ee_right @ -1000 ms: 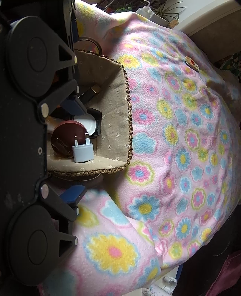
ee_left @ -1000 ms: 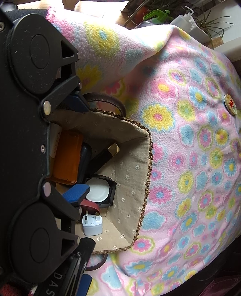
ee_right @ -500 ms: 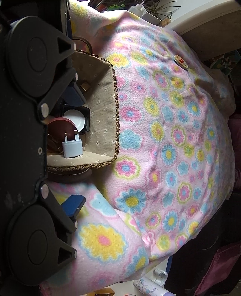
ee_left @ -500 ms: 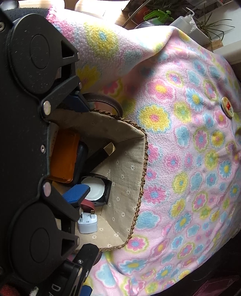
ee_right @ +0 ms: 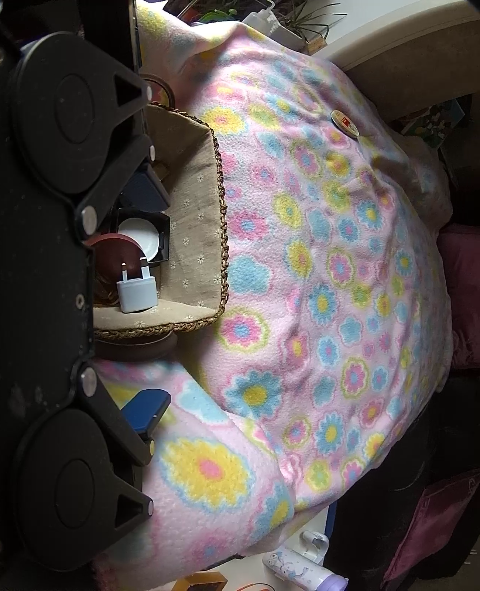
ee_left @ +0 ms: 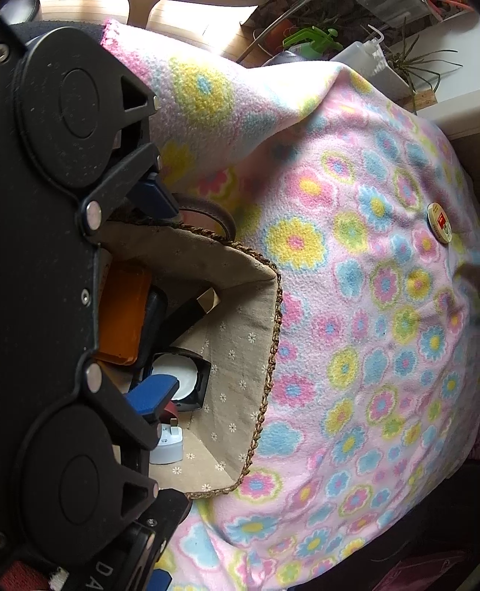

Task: Organize rigid objects

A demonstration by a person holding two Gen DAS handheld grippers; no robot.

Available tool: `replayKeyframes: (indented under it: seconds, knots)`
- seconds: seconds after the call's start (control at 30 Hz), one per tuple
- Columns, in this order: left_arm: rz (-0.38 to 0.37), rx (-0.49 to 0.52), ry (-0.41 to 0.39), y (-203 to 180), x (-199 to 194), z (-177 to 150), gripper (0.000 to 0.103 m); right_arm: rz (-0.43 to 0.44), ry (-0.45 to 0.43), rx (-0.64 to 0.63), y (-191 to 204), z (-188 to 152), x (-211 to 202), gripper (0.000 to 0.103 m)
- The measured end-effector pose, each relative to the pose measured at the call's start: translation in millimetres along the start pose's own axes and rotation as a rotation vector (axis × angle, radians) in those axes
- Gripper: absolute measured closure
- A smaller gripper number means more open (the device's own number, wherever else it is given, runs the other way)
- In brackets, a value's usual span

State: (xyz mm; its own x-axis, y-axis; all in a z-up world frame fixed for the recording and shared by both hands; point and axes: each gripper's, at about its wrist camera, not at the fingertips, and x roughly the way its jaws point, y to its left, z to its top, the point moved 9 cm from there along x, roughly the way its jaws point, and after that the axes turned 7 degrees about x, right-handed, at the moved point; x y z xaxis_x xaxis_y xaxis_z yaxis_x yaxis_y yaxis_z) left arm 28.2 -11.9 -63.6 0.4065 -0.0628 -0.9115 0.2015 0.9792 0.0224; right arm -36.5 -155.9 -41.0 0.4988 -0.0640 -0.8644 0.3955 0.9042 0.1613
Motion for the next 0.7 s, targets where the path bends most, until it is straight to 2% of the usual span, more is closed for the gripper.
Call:
replayKeyframes:
  seconds: [0.27,0.7]
  knots:
    - [-0.003,-0.013,0.025,2.4,3.1,-2.2,0.015,-0.012,0.018,-0.02,2.4,-3.2,2.4,0.0]
    - [0.036,0.008,0.026,2.8,3.7,-2.7,0.015,-0.03,0.035,-0.033,1.1,-4.3,5.2,0.0]
